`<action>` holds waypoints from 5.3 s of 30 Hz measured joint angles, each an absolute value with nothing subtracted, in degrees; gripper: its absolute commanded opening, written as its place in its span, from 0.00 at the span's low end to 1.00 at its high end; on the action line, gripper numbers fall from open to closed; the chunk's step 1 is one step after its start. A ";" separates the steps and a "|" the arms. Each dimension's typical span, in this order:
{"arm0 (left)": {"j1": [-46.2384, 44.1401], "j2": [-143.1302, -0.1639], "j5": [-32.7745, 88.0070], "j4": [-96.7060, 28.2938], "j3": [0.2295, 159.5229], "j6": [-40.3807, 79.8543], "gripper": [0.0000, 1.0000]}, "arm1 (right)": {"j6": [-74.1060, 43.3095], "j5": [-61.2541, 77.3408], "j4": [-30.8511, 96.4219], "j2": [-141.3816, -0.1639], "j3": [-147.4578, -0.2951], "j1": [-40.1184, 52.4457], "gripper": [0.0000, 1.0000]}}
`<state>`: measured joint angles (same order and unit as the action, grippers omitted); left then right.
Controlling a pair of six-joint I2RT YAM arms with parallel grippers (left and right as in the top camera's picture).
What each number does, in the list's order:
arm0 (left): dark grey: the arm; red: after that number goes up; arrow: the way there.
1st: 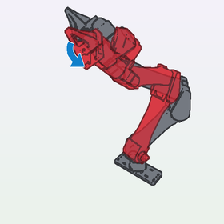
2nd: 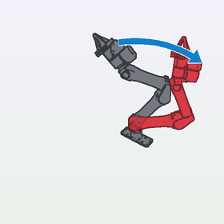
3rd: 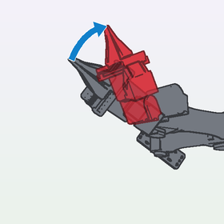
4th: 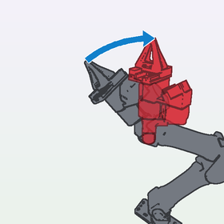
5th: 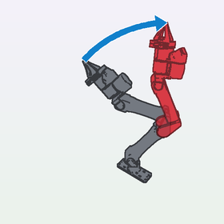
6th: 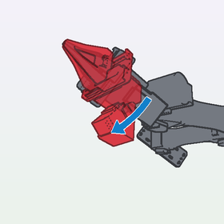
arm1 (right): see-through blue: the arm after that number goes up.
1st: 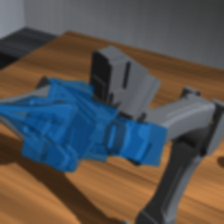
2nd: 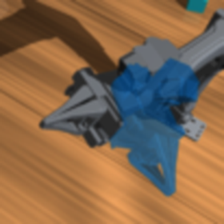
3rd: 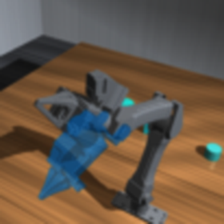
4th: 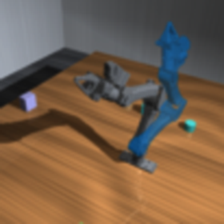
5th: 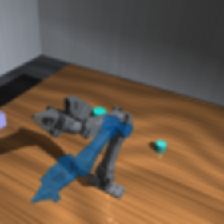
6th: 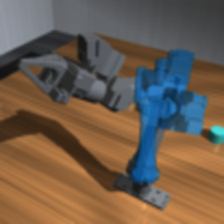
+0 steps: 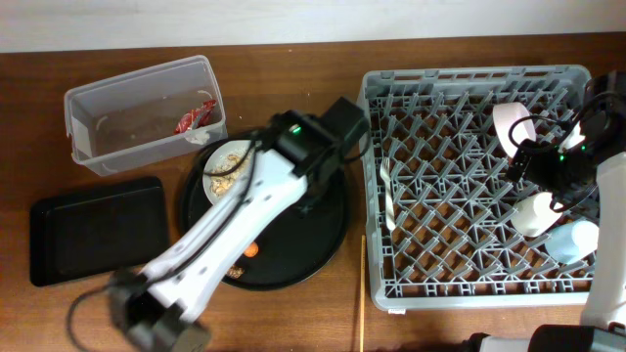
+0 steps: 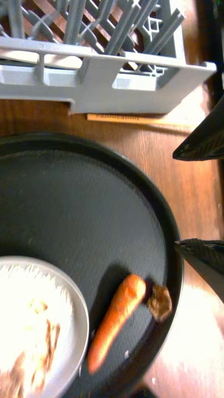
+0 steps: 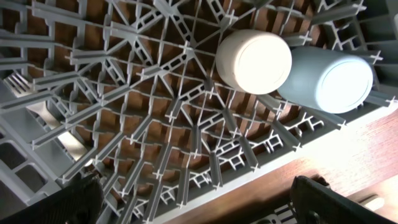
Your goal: Sort waste into correct bins and load items into the dishwasher rack
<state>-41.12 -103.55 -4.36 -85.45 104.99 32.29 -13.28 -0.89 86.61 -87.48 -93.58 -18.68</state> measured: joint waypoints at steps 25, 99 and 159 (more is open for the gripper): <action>-8.58 -91.48 1.10 -78.11 88.12 20.51 0.55 | -76.20 0.56 73.34 -75.20 -61.06 63.18 0.99; -8.58 -91.48 1.10 -78.17 88.12 20.51 0.54 | -71.75 -2.28 48.01 -94.43 -52.80 58.67 0.04; -23.94 -122.37 0.95 -45.04 88.36 19.64 0.02 | -14.96 -2.66 83.18 -84.33 -88.92 -5.28 0.56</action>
